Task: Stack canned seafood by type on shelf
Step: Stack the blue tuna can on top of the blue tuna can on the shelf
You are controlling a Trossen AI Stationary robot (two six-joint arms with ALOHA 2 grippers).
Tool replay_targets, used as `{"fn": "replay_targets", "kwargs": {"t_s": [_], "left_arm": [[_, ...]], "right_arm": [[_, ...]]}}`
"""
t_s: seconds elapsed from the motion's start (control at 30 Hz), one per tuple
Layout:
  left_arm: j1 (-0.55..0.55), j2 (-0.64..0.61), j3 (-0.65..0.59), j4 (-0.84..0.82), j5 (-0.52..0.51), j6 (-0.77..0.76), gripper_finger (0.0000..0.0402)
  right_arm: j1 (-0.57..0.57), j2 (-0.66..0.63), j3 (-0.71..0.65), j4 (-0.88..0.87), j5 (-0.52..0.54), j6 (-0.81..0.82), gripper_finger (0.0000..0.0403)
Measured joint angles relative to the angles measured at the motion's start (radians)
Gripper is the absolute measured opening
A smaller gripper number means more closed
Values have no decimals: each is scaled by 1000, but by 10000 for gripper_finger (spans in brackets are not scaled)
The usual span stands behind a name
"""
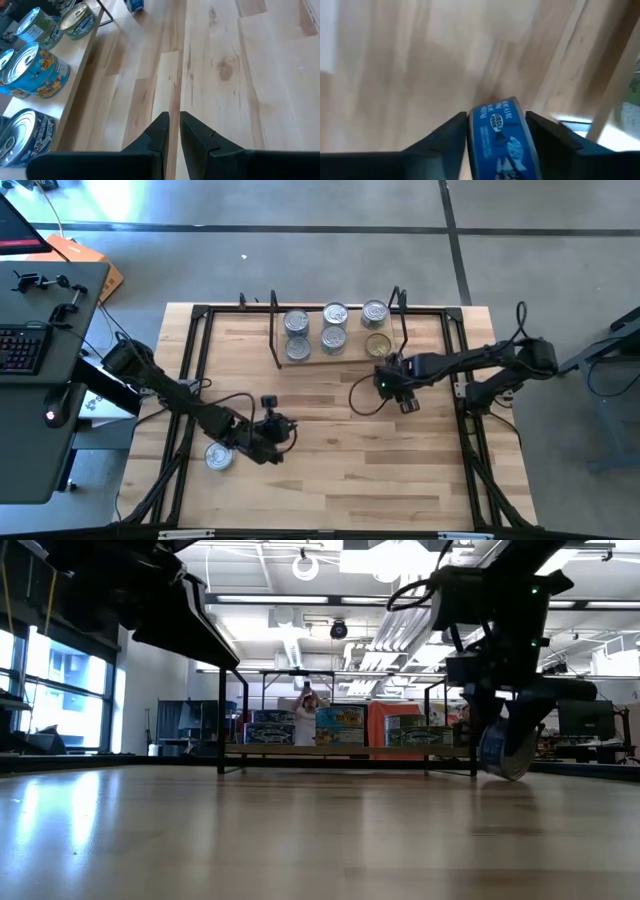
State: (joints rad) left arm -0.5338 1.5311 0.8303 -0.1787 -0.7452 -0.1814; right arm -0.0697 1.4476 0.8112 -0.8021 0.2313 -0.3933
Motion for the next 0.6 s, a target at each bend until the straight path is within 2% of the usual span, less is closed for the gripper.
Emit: {"fn": "replay_targets", "kwargs": {"t_s": [0.17,0.3,0.43,0.6], "left_arm": [[-16,0,0,-2,-4,0,35],[-38,-1,0,-14,-57,2,35],[-91,-29,0,-131,-154,-34,35],[-164,-83,0,-334,-298,-212,35]], "right_arm": [[109,6,0,-16,22,303,116],[226,5,0,35,31,511,116],[354,9,0,278,79,629,116],[448,117,0,717,230,569,116]]}}
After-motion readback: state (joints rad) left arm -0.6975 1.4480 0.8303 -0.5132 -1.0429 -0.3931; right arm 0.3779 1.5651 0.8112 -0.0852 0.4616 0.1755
